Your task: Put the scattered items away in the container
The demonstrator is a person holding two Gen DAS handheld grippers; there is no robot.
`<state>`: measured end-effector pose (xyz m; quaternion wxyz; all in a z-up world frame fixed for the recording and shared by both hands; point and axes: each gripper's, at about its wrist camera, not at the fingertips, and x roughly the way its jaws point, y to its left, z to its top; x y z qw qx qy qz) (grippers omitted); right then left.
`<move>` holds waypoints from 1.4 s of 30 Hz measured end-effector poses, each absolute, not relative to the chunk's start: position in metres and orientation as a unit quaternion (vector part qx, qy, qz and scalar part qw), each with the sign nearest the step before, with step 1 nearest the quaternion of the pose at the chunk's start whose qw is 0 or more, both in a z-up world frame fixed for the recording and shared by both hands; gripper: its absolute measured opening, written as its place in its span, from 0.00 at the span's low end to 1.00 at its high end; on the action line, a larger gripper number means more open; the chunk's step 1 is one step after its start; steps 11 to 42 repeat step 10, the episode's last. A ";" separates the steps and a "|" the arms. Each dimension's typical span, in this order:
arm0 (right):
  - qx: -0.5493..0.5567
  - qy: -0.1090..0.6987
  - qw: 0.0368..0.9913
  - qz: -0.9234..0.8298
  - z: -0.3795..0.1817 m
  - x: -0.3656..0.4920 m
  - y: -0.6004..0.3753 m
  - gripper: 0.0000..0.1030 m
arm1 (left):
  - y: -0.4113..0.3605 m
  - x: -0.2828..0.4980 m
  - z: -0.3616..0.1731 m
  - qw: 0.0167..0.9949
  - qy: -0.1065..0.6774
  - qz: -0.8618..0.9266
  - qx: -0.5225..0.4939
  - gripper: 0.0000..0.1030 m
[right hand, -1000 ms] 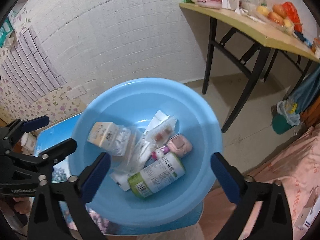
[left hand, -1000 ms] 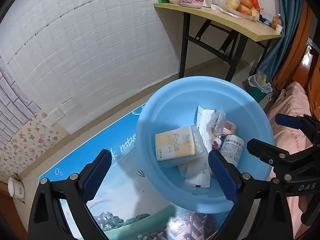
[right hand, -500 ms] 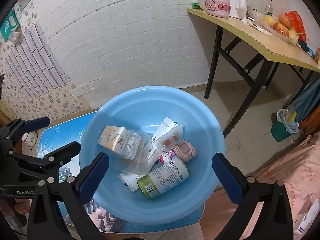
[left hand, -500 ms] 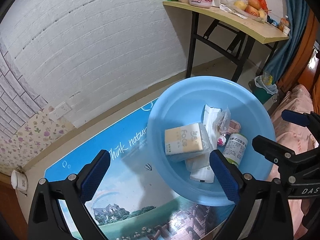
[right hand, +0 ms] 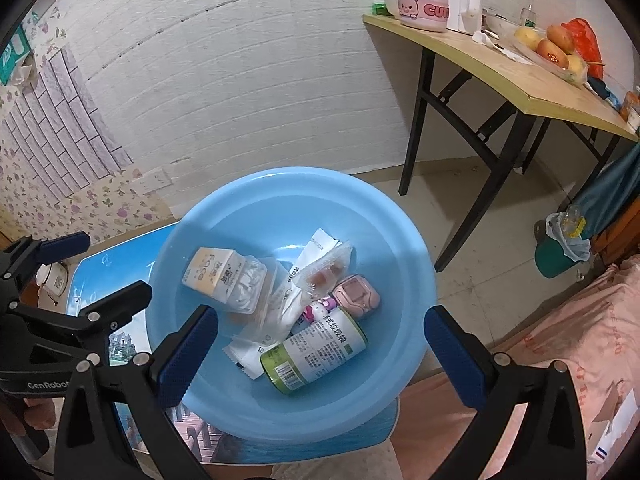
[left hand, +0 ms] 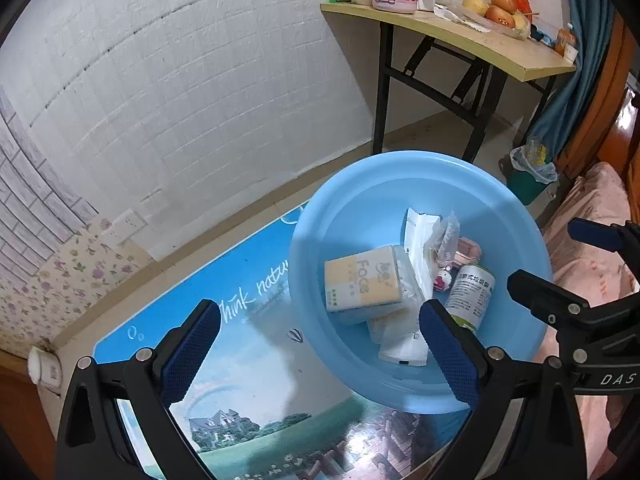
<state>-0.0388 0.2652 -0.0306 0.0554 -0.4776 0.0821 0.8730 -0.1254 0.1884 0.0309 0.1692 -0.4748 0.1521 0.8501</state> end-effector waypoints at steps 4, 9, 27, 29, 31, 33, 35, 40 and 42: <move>-0.478 0.080 0.059 0.873 -0.033 -0.038 0.266 1.00 | 0.190 -0.124 0.032 0.162 0.165 0.855 -0.464 1.00; -0.479 0.082 0.064 0.872 -0.035 -0.037 0.268 1.00 | 0.184 -0.126 0.036 0.165 0.143 0.859 -0.463 1.00; -0.479 0.079 0.065 0.872 -0.035 -0.036 0.268 1.00 | 0.184 -0.126 0.036 0.165 0.142 0.860 -0.462 1.00; -0.479 0.079 0.065 0.872 -0.035 -0.036 0.268 1.00 | 0.184 -0.126 0.036 0.165 0.142 0.860 -0.462 1.00; -0.479 0.079 0.065 0.872 -0.035 -0.036 0.268 1.00 | 0.184 -0.126 0.036 0.165 0.142 0.860 -0.462 1.00; -0.479 0.079 0.065 0.872 -0.035 -0.036 0.268 1.00 | 0.184 -0.126 0.036 0.165 0.142 0.860 -0.462 1.00; -0.479 0.079 0.065 0.872 -0.035 -0.036 0.268 1.00 | 0.184 -0.126 0.036 0.165 0.142 0.860 -0.462 1.00; -0.479 0.079 0.065 0.872 -0.035 -0.036 0.268 1.00 | 0.184 -0.126 0.036 0.165 0.142 0.860 -0.462 1.00; -0.479 0.079 0.065 0.872 -0.035 -0.036 0.268 1.00 | 0.184 -0.126 0.036 0.165 0.142 0.860 -0.462 1.00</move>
